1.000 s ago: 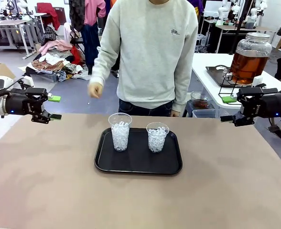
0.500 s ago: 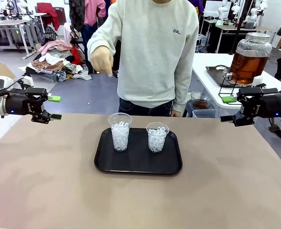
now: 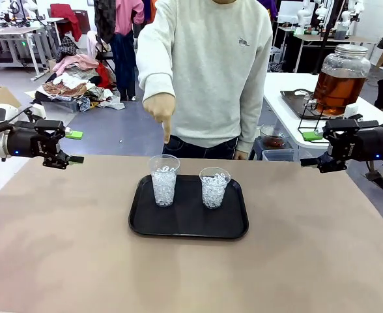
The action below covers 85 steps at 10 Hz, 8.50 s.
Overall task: Pour the drink into the iced cup.
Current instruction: Pick up the iced cup indicated by the human and present it to them.
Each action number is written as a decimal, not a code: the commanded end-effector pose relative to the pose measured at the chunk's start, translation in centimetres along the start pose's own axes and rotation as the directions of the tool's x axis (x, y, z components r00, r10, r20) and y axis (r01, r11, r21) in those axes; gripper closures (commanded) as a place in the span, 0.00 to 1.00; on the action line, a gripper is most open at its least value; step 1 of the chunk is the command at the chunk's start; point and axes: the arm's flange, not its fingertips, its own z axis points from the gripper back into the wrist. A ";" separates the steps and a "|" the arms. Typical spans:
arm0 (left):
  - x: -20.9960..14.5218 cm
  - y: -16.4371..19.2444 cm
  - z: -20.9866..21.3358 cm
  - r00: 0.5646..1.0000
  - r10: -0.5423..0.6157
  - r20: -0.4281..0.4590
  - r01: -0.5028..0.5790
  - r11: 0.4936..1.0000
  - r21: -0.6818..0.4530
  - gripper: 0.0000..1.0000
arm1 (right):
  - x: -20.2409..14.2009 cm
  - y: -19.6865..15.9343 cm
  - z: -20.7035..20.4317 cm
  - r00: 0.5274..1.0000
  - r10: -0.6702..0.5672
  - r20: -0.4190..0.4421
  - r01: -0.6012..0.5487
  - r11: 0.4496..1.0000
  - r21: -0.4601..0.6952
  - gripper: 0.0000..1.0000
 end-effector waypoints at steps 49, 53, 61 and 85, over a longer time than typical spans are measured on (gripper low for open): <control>-2.6 4.6 -12.4 0.165 -0.986 0.017 0.985 0.164 -0.053 0.00 | -0.1 0.1 0.1 1.000 0.001 0.006 -0.001 1.000 -0.002 0.00; -2.2 5.1 -12.7 0.166 -0.986 0.009 0.985 0.166 -0.037 0.00 | -0.1 0.1 0.1 1.000 0.001 0.006 -0.001 1.000 -0.002 0.00; -1.6 7.8 -15.3 0.144 -0.989 0.039 0.990 0.144 -0.005 0.00 | -0.1 0.1 0.1 1.000 0.001 0.006 -0.001 1.000 -0.002 0.00; -0.9 6.3 -18.8 0.311 -0.946 -0.086 0.945 0.318 -0.079 0.00 | -0.1 0.1 0.1 1.000 0.001 0.006 -0.001 1.000 -0.002 0.00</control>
